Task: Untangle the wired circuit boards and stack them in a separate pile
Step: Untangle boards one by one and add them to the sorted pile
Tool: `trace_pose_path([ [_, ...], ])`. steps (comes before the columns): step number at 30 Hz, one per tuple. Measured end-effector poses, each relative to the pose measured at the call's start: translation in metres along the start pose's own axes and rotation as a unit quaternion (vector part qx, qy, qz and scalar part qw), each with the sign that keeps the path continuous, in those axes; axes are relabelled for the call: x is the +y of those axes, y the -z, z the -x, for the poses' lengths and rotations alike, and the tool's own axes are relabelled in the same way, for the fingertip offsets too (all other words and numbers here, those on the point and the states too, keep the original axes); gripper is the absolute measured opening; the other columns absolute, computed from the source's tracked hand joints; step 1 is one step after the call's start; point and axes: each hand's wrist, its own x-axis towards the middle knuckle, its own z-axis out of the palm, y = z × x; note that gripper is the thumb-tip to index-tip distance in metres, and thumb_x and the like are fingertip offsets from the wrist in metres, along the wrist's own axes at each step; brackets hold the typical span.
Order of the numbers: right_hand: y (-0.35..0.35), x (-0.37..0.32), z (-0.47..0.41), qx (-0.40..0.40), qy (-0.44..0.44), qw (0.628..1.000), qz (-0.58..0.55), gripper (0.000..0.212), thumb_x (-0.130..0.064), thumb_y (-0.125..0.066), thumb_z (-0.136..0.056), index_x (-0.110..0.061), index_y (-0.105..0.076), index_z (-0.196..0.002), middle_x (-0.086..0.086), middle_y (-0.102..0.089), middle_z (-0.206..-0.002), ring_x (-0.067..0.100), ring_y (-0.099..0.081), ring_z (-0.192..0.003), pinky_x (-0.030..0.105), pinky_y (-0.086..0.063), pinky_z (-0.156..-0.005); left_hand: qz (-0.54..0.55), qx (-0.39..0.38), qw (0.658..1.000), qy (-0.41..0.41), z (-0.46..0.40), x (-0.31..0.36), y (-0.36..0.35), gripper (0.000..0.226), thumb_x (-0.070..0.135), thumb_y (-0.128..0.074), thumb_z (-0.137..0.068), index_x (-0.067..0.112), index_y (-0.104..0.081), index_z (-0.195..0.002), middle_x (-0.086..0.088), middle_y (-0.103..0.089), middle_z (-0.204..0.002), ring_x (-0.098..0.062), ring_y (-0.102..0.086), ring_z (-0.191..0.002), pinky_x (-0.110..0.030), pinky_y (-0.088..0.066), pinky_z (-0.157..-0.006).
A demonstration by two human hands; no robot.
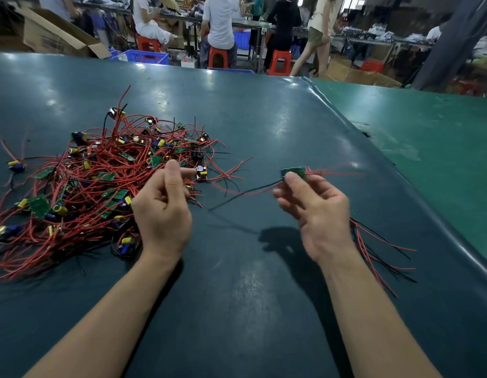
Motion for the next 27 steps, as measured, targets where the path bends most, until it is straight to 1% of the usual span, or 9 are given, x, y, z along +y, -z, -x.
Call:
trace_pose_path([
  [1, 0.003, -0.002, -0.003, 0.043, 0.003, 0.999, -0.019, 0.008, 0.001, -0.072, -0.082, -0.007, -0.069, -0.082, 0.008, -0.072, -0.071, 0.020, -0.071, -0.062, 0.021, -0.054, -0.053, -0.029, 0.015, 0.999, -0.040, 0.001, -0.001, 0.002, 0.038, 0.026, -0.043, -0.105, 0.011, -0.069, -0.082, -0.001, -0.054, -0.058, -0.015, -0.045, -0.050, -0.025, -0.034, -0.048],
  [5, 0.006, 0.004, -0.004, 0.190, 0.018, 0.972, -0.136, 0.012, 0.007, -0.066, -0.087, -0.005, -0.065, -0.086, 0.004, -0.073, -0.070, 0.015, -0.072, -0.068, 0.018, -0.054, -0.057, -0.113, -0.056, 0.984, -0.129, 0.013, -0.006, -0.001, 0.038, 0.029, -0.045, -0.101, 0.010, -0.070, -0.080, 0.016, -0.051, -0.060, 0.000, -0.046, -0.052, -0.022, -0.035, -0.052],
  [10, 0.016, 0.010, 0.002, 0.319, -0.001, 0.933, -0.164, 0.011, -0.001, -0.059, -0.096, -0.002, -0.062, -0.085, 0.007, -0.072, -0.076, 0.013, -0.073, -0.065, 0.015, -0.053, -0.055, -0.175, -0.063, 0.971, -0.150, 0.010, -0.007, 0.000, 0.042, 0.034, -0.044, -0.099, 0.008, -0.071, -0.079, -0.002, -0.060, -0.060, -0.025, -0.058, -0.055, -0.043, -0.047, -0.052],
  [13, 0.016, 0.010, 0.000, 0.337, -0.022, 0.930, -0.149, 0.013, -0.004, -0.056, -0.098, -0.001, -0.059, -0.086, 0.011, -0.071, -0.087, 0.016, -0.073, -0.062, 0.018, -0.055, -0.055, -0.238, -0.059, 0.955, -0.167, 0.011, -0.005, 0.002, 0.045, 0.036, -0.045, -0.098, 0.008, -0.069, -0.072, -0.003, -0.057, -0.057, -0.026, -0.054, -0.054, -0.043, -0.044, -0.050],
  [16, 0.013, 0.012, -0.001, 0.310, -0.028, 0.944, -0.106, 0.018, -0.013, -0.056, -0.099, -0.002, -0.059, -0.085, 0.012, -0.071, -0.078, 0.019, -0.072, -0.057, 0.020, -0.053, -0.048, -0.325, -0.037, 0.928, -0.177, 0.007, -0.005, 0.004, 0.041, 0.036, -0.049, -0.096, 0.011, -0.066, -0.068, 0.004, -0.052, -0.056, -0.026, -0.051, -0.060, -0.031, -0.036, -0.049],
  [20, 0.007, 0.019, 0.000, 0.262, 0.005, 0.965, -0.013, 0.017, -0.016, -0.057, -0.098, -0.010, -0.059, -0.083, 0.002, -0.071, -0.064, 0.018, -0.070, -0.056, 0.022, -0.049, -0.041, -0.471, 0.036, 0.853, -0.222, -0.002, -0.006, 0.011, 0.020, 0.031, -0.059, -0.093, 0.016, -0.070, -0.088, -0.005, -0.064, -0.086, -0.029, -0.046, -0.088, -0.039, -0.031, -0.070],
  [22, 0.004, 0.024, -0.002, 0.254, 0.027, 0.966, 0.034, 0.011, -0.013, -0.057, -0.098, -0.013, -0.059, -0.086, 0.003, -0.070, -0.077, 0.017, -0.070, -0.062, 0.024, -0.049, -0.041, -0.504, 0.074, 0.840, -0.185, -0.007, -0.006, 0.018, 0.020, 0.031, -0.058, -0.093, 0.018, -0.065, -0.106, -0.011, -0.058, -0.104, -0.030, -0.039, -0.102, -0.043, -0.030, -0.081],
  [24, 0.004, 0.026, -0.005, 0.259, 0.042, 0.962, 0.072, 0.011, -0.009, -0.056, -0.097, -0.016, -0.059, -0.088, 0.005, -0.066, -0.093, 0.016, -0.068, -0.071, 0.024, -0.050, -0.043, -0.532, 0.064, 0.841, -0.076, -0.012, -0.008, 0.026, 0.038, 0.032, -0.058, -0.089, 0.015, -0.054, -0.123, -0.017, -0.051, -0.116, -0.035, -0.037, -0.112, -0.048, -0.030, -0.091],
  [27, 0.008, 0.028, -0.008, 0.256, 0.046, 0.960, 0.100, 0.015, -0.007, -0.054, -0.095, -0.018, -0.061, -0.087, 0.004, -0.062, -0.096, 0.013, -0.062, -0.074, 0.022, -0.049, -0.044, -0.540, 0.046, 0.840, 0.018, -0.015, -0.010, 0.037, 0.039, 0.021, -0.058, -0.086, 0.011, -0.058, -0.124, -0.020, -0.055, -0.118, -0.041, -0.043, -0.113, -0.053, -0.032, -0.093],
])
